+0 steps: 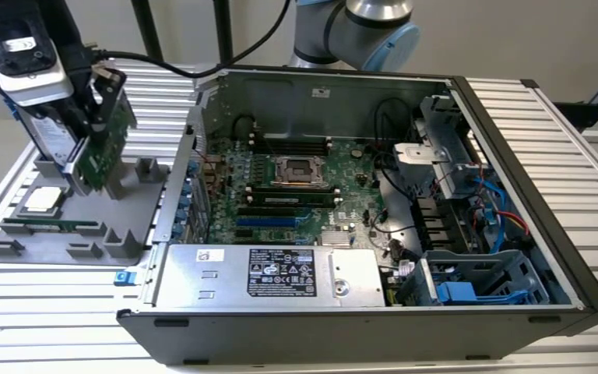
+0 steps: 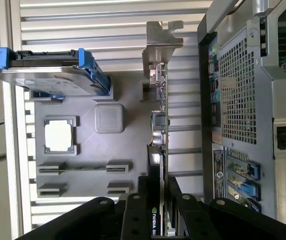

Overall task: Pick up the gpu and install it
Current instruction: 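Pick up the gpu and move the gpu toward the slot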

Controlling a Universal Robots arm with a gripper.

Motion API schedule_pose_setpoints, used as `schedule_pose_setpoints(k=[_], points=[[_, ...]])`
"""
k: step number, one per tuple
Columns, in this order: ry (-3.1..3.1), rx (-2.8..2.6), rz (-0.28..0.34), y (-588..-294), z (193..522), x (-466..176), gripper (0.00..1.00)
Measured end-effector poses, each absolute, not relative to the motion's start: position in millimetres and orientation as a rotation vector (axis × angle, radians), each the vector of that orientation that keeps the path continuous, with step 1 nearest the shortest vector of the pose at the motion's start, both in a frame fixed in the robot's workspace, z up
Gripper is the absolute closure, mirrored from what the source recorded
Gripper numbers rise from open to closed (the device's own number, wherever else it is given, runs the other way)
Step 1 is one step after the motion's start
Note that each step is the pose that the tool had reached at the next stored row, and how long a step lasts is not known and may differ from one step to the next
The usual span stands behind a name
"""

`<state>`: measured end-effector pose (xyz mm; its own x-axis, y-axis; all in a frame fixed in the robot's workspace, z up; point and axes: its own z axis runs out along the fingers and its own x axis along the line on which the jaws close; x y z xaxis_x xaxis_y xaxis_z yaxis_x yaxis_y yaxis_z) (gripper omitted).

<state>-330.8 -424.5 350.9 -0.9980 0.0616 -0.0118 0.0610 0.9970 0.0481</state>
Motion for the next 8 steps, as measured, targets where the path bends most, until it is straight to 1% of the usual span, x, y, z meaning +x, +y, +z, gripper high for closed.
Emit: schedule_pose_setpoints(k=[8], points=[[3.126, 0.096, 0.075, -424.5, 356.3, -330.7, 1.00]])
